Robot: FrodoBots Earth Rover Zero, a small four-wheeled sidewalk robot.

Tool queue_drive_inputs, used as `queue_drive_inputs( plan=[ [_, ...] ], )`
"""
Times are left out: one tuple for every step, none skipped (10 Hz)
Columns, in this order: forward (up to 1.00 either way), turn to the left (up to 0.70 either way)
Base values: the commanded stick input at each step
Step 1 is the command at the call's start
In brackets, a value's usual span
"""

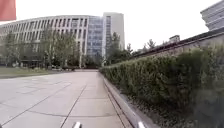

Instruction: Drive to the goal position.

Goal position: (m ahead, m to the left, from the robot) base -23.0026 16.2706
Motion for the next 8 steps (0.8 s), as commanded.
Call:
queue_drive_inputs(
  plan=[
    [0.0,0.85],
    [0.0,0.85],
    [0.0,0.85],
    [0.0,0.85],
    [0.0,0.85],
    [0.0,0.85],
    [0.0,0.85],
    [0.0,0.85]
  ],
)
